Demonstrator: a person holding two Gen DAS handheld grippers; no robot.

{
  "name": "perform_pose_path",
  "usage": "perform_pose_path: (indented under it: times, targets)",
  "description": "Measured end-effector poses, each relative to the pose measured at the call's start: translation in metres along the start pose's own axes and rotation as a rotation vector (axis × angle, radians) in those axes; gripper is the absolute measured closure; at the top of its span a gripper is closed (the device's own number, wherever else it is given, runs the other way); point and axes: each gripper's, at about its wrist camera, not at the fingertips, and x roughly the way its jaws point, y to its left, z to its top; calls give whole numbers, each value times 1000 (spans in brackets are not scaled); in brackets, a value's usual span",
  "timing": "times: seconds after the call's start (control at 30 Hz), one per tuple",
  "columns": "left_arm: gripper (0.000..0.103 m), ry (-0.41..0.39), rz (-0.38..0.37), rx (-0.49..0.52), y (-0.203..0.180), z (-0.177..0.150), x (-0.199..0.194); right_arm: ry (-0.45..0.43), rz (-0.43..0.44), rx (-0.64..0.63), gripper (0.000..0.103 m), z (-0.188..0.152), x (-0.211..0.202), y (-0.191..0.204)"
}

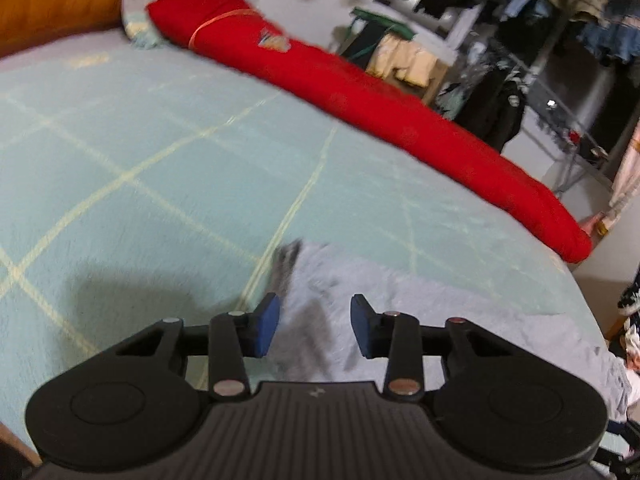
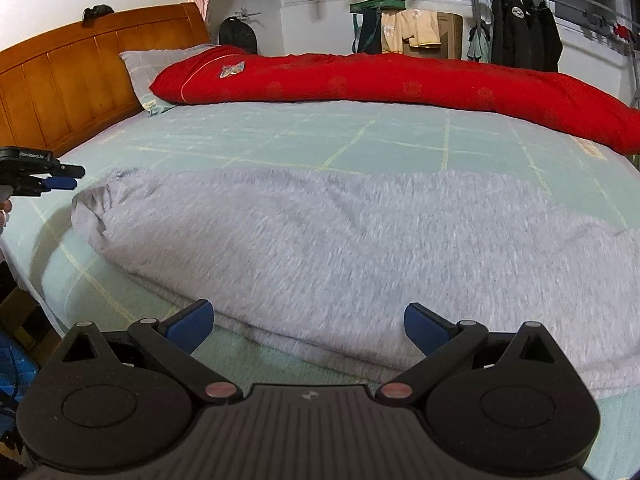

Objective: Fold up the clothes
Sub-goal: 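Pinch the grey garment edge with the left gripper and lift it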

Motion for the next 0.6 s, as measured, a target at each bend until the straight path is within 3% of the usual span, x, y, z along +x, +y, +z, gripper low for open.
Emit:
perform_pose_path:
  times: [0.33, 0.57, 0.6]
  targets:
    - [66, -25, 41, 256, -17, 27, 44, 28, -7, -22, 0, 4, 13, 7]
    - [66, 18, 56, 475, -34, 3, 60, 61, -11, -47, 0, 5, 27, 11]
    - [70, 13, 64, 499, -36, -2, 60, 64, -10, -47, 0, 6, 28, 11]
